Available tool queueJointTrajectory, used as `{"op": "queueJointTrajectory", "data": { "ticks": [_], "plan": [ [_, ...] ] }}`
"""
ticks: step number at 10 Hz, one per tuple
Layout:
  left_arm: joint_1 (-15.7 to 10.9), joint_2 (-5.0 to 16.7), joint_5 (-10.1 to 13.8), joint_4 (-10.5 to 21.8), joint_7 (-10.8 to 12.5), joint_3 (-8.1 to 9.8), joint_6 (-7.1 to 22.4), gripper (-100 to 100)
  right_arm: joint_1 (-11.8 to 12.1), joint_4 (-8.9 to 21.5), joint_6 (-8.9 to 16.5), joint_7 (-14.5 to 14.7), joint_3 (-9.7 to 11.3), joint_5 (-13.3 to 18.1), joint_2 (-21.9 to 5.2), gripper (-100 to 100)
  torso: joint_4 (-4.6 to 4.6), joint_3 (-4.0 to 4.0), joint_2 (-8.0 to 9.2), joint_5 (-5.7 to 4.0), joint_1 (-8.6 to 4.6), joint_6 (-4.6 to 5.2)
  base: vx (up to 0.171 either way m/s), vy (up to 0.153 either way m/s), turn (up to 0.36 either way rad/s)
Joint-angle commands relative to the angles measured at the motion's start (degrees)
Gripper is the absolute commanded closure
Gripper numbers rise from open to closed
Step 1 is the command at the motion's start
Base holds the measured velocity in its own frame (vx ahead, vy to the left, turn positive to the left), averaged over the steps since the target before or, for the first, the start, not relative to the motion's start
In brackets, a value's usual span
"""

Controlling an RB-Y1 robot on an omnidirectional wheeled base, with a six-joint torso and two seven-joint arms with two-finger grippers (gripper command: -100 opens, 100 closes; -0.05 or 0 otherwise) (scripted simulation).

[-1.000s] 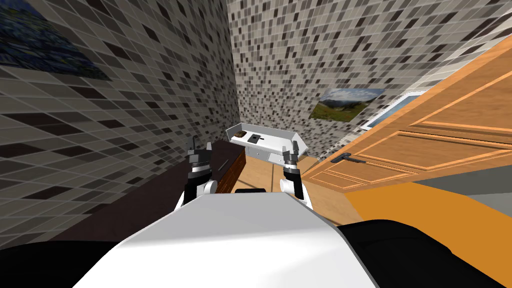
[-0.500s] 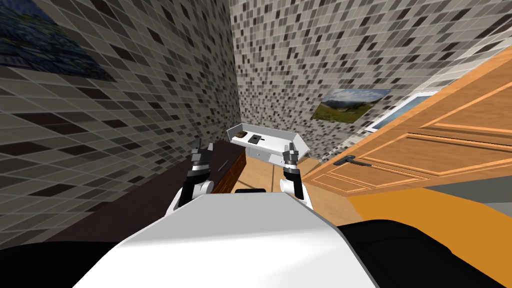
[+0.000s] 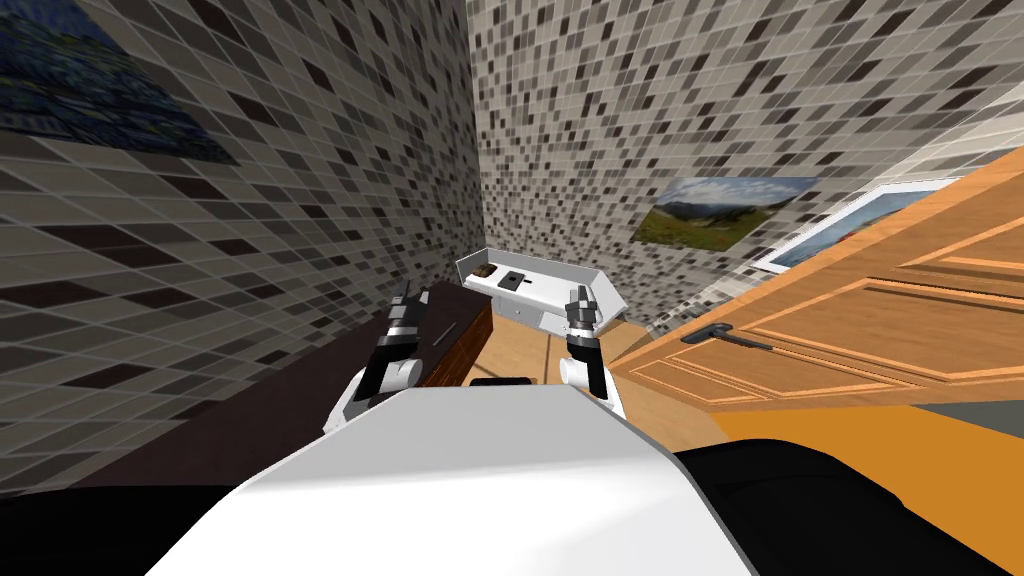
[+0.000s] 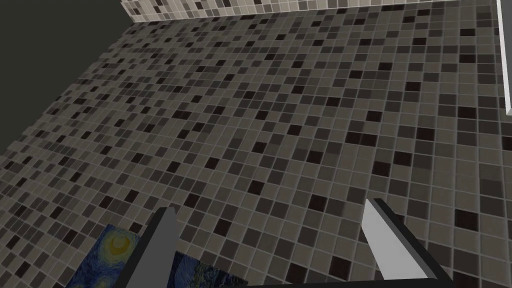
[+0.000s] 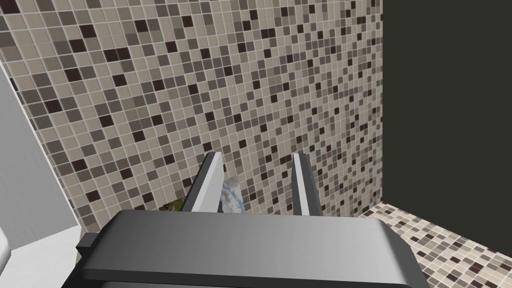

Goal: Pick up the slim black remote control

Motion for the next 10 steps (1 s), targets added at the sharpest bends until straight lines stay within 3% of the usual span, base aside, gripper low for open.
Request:
{"op": "queueJointTrajectory", "data": {
  "ticks": [1,5,10],
  "plan": [
    [-0.4,0.1,0.3,0.2,0.5,0.36,2.2,-100,0.0,0.0,0.0,0.0,0.0,0.0,0.0,0,0.00,0.00,0.00,0.00,0.00,0.00,0.061,-0.031,0.027],
    [-2.4,0.8,2.1,4.1,3.1,2.74,8.4,-100,0.0,0.0,0.0,0.0,0.0,0.0,0.0,0,0.04,0.09,0.15,0.02,0.10,0.00,0.063,-0.030,0.060],
    [-3.8,1.1,3.5,7.2,4.8,4.44,15.3,-100,0.0,0.0,0.0,0.0,0.0,0.0,0.0,0,0.03,0.07,0.12,0.02,0.06,0.01,0.065,-0.042,0.044]
  ]
}}
